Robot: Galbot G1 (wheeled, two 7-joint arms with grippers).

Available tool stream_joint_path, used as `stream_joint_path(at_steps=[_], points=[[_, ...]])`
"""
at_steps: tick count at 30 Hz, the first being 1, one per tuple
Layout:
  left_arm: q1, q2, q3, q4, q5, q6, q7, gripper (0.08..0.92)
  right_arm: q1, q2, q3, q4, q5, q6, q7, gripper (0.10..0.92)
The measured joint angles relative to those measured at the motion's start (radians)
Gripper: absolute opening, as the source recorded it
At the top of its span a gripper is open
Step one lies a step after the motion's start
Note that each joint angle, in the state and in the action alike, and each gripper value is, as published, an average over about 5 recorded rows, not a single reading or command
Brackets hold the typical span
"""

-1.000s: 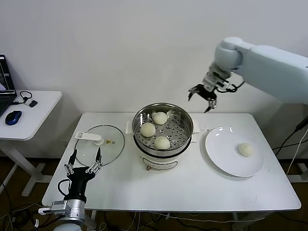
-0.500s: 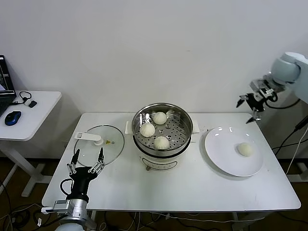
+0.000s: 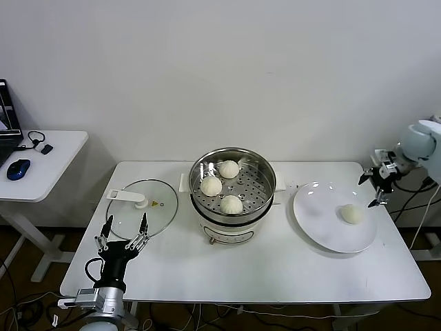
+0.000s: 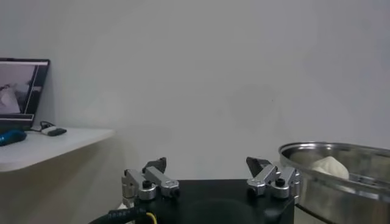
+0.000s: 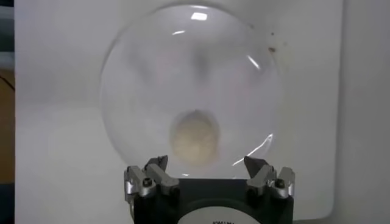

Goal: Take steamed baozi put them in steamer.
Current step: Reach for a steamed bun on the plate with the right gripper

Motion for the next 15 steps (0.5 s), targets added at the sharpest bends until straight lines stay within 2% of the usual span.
stream_joint_path(at_steps=[15], points=[[-0.003,-0.001,0.001,0.015,0.006,0.005,0.002,0.823,-0.208,0.094,0.227,-0.163,-0.153,0.065,0.024,0.823]])
